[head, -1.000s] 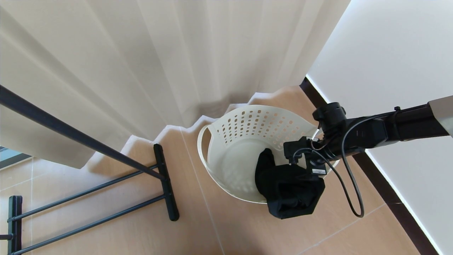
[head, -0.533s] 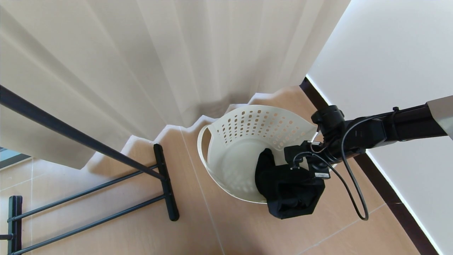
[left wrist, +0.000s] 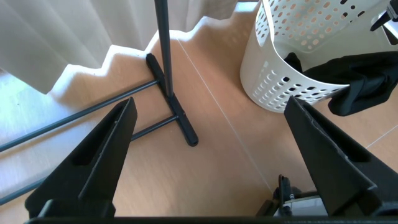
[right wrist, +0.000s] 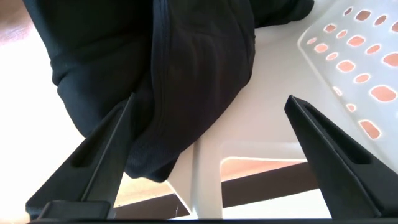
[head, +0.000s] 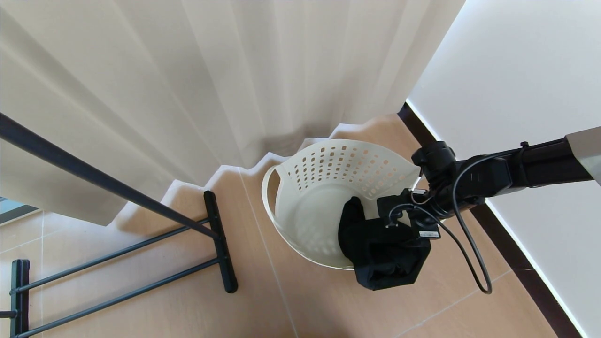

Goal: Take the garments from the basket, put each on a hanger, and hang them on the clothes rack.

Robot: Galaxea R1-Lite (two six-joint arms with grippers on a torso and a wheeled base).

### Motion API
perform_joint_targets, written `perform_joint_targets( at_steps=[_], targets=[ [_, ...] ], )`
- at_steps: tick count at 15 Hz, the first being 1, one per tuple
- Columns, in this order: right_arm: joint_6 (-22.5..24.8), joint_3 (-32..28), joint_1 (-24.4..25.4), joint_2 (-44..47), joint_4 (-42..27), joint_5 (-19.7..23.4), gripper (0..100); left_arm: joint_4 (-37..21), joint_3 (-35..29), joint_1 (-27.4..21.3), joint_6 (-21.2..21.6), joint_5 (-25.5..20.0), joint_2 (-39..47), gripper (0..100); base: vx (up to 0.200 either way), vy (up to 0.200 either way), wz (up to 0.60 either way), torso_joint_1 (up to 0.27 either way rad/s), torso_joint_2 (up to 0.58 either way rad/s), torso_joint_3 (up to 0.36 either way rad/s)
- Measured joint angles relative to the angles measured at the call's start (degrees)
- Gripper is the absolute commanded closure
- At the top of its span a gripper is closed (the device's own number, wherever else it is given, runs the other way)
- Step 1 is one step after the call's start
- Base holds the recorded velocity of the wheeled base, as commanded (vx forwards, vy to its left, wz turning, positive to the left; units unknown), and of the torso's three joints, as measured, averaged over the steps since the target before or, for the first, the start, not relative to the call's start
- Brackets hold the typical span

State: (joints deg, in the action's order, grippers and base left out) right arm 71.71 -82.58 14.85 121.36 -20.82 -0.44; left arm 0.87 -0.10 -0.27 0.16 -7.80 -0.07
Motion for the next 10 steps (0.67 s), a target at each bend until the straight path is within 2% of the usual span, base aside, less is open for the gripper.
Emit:
perform_joint_targets(
  at_steps=[10],
  targets=[
    [-0.07, -0.79, 0.66, 2.95, 0.57, -2.9, 0, 0.0, 0.0, 0.0, 0.02, 0.0, 0.0, 0, 0.0, 0.0, 0.0, 0.0, 0.0, 0.0]
  ],
)
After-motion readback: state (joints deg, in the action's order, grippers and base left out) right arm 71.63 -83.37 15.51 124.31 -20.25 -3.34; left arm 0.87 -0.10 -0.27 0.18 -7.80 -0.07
